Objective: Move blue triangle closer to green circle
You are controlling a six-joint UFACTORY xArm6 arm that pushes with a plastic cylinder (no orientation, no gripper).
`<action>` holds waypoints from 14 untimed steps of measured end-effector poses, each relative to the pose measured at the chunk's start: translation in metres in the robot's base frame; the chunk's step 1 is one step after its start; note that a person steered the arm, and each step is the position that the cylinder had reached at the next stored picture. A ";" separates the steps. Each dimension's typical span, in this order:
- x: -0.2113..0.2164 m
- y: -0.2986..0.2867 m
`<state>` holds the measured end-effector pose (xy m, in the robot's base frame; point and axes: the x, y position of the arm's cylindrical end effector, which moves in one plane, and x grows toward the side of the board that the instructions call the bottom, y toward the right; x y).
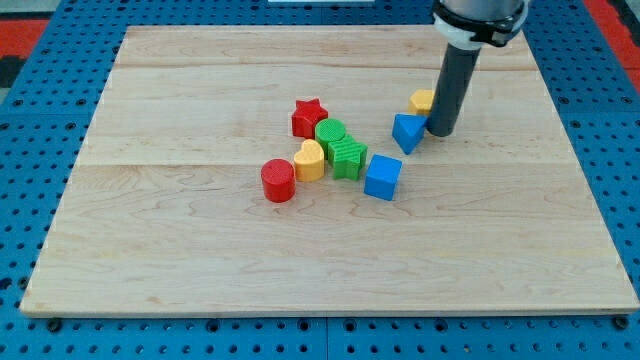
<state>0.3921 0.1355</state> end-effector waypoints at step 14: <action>0.011 -0.033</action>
<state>0.4030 0.1030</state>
